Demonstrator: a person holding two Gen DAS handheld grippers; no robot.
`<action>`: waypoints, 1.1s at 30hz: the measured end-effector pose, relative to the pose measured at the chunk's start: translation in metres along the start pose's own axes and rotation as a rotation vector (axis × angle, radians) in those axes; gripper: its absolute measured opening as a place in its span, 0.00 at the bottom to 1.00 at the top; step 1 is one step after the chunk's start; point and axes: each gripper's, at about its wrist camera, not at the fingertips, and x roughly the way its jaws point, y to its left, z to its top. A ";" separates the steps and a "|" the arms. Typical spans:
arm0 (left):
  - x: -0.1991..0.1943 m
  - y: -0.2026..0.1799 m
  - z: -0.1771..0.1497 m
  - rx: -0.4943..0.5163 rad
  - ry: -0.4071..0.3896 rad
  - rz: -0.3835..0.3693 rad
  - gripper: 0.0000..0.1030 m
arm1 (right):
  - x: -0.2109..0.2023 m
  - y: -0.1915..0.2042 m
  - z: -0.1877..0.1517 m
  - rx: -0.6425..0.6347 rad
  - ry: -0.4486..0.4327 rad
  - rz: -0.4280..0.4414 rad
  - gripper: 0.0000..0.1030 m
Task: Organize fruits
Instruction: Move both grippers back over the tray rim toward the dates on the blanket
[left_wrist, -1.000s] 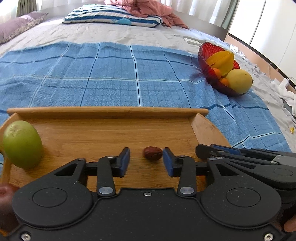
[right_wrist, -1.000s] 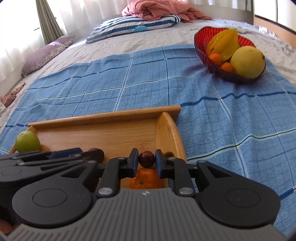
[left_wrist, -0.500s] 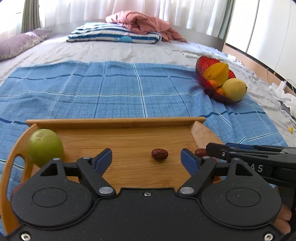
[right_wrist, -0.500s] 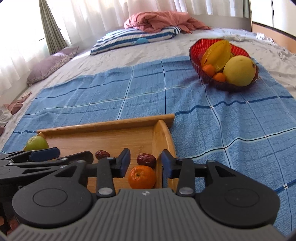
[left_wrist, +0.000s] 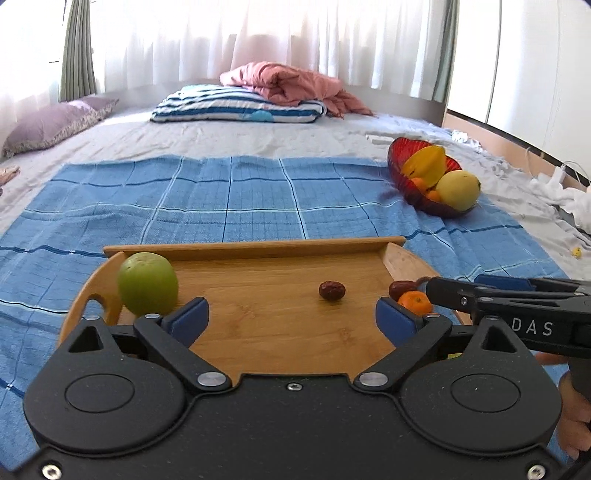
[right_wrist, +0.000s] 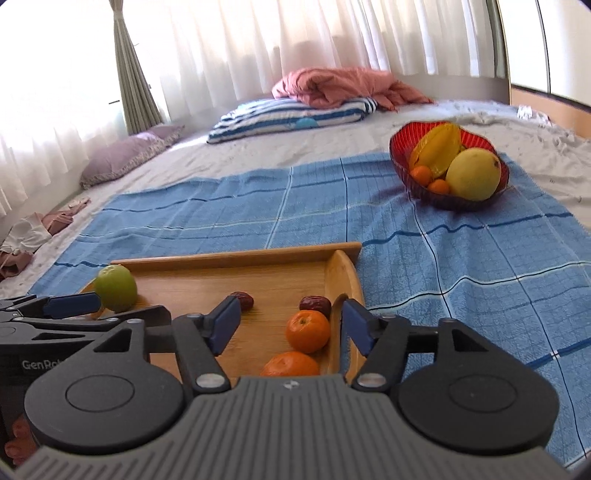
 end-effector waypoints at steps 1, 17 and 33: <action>-0.005 0.000 -0.003 0.006 -0.008 -0.002 0.94 | -0.004 0.002 -0.002 -0.008 -0.011 -0.002 0.76; -0.052 0.011 -0.042 0.023 -0.060 -0.001 0.99 | -0.041 0.024 -0.030 -0.068 -0.109 -0.022 0.87; -0.070 0.021 -0.074 0.036 -0.076 0.024 1.00 | -0.061 0.044 -0.063 -0.124 -0.174 -0.040 0.89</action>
